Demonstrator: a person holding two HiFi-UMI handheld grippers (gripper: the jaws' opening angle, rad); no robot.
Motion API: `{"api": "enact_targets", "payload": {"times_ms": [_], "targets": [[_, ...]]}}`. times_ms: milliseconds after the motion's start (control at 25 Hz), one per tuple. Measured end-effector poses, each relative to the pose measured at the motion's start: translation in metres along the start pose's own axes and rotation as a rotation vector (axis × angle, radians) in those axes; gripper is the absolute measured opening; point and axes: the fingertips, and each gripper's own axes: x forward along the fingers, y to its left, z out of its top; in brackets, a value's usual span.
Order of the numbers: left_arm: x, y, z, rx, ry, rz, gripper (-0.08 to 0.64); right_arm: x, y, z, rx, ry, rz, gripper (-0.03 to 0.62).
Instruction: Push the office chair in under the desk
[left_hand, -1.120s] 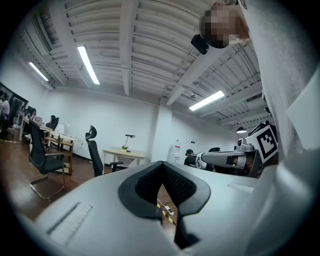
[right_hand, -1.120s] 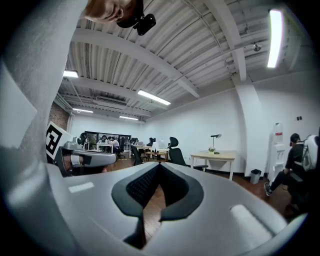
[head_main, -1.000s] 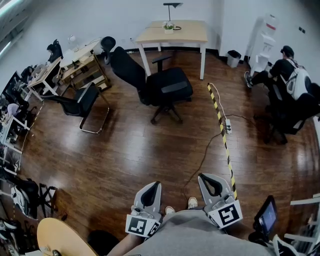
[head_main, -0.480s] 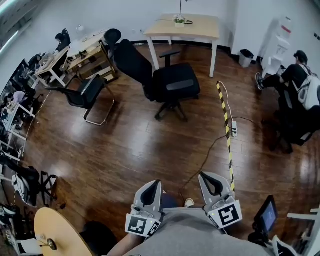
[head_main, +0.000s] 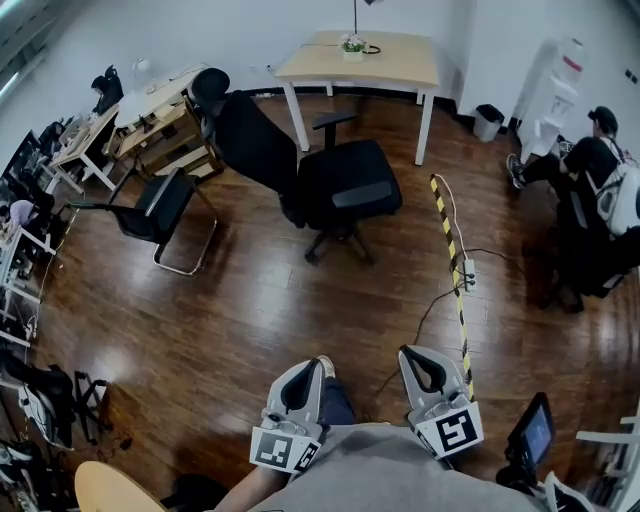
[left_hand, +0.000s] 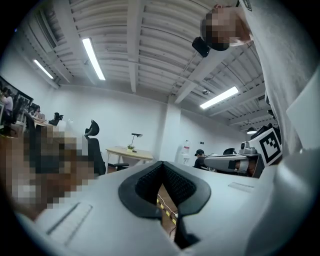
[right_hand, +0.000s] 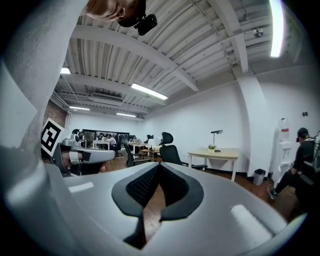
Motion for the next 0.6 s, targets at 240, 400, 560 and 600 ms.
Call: {"api": "enact_targets", "payload": {"times_ms": [240, 400, 560, 600], "targets": [[0.068, 0.093, 0.038, 0.01, -0.006, -0.091, 0.005, 0.101, -0.02, 0.032, -0.017, -0.003, -0.107, 0.006], [0.109, 0.143, 0.053, 0.017, -0.004, -0.136, 0.005, 0.153, -0.032, 0.042, -0.011, -0.002, -0.174, 0.006], [0.142, 0.176, 0.056, 0.002, 0.013, -0.154, 0.005, 0.192, -0.042, 0.043, 0.009, 0.017, -0.194, 0.006], [0.151, 0.181, 0.055, -0.001, 0.02, -0.157, 0.005, 0.199, -0.048, 0.041, 0.008, 0.023, -0.201, 0.006]]}}
